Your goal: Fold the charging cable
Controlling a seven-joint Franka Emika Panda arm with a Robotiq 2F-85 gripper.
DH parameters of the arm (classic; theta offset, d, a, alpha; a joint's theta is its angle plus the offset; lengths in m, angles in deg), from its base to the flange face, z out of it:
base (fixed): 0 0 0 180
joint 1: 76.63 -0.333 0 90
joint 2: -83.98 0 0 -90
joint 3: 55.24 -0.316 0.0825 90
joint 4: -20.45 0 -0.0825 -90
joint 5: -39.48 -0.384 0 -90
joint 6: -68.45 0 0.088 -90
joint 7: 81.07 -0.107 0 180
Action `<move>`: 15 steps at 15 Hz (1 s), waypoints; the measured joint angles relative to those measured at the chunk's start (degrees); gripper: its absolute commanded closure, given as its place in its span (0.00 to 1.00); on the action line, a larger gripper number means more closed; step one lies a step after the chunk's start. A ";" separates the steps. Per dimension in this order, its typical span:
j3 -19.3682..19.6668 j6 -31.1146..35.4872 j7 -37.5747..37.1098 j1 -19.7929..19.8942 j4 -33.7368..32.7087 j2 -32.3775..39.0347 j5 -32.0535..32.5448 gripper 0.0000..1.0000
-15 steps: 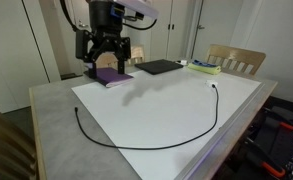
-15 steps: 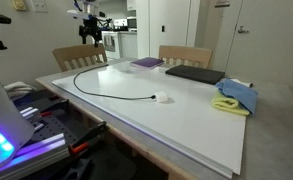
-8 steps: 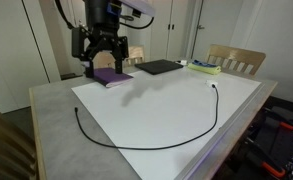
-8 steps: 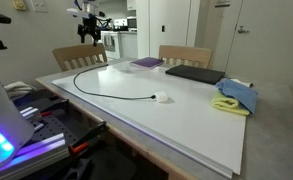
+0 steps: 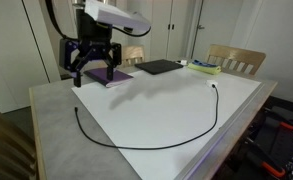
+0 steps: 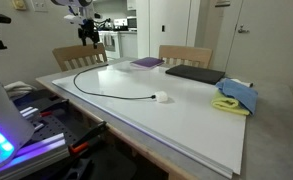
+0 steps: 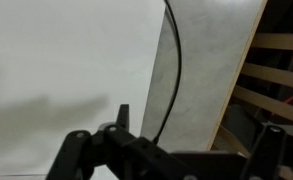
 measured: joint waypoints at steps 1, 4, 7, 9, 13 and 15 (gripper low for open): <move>0.33 0.84 -0.63 -0.64 -0.07 0.82 0.70 0.00; 1.30 2.54 -1.06 -1.93 -1.11 4.17 2.42 0.00; 2.39 3.38 -0.15 -2.07 -4.46 8.55 2.66 0.00; 3.23 3.82 0.77 -1.99 -7.98 11.92 2.66 0.00; 3.60 2.63 2.08 -1.79 -17.82 19.30 2.50 0.00; 3.57 0.12 2.07 -2.25 -23.29 22.89 2.43 0.00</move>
